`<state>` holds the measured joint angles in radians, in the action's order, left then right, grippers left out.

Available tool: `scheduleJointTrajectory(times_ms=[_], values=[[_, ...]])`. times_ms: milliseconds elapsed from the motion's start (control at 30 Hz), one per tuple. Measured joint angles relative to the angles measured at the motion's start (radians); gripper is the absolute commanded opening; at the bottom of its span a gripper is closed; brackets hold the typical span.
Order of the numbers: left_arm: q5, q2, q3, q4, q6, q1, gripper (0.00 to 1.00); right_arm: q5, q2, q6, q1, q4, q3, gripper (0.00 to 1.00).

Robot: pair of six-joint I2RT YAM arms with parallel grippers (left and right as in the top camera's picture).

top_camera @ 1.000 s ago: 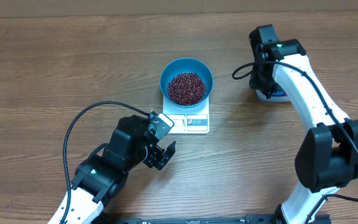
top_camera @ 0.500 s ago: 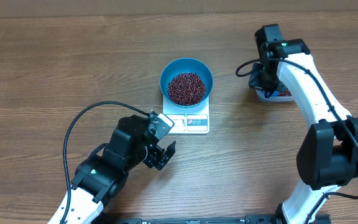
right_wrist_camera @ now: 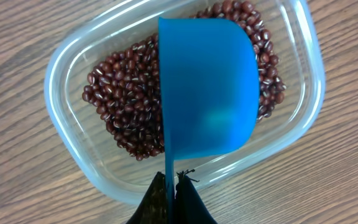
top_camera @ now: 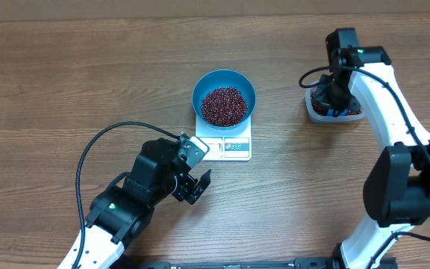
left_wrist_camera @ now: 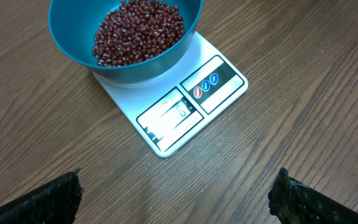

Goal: Scoop item into bowl and weigh 150g on scale
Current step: 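Lower the blue scoop into the tub and scoop beans with the right gripper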

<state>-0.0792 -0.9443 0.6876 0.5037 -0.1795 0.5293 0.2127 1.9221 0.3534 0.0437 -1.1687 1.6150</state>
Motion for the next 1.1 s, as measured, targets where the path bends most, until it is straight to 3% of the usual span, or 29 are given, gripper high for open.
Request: scheduleJointTrajectory(times_ms=[333,833,1100], values=[[0.000,0.000,0.000,0.000,0.000,0.000,0.99,-0.106,-0.108,-0.058,-0.011,-0.005,0.000,0.04],[0.000,0.000,0.000,0.000,0.000,0.000,1.00,-0.214,-0.111,-0.119,-0.016,-0.013,0.000,0.04],[0.000,0.000,0.000,0.000,0.000,0.000,0.99,-0.362,-0.111,-0.191,-0.107,-0.013,0.000,0.04]])
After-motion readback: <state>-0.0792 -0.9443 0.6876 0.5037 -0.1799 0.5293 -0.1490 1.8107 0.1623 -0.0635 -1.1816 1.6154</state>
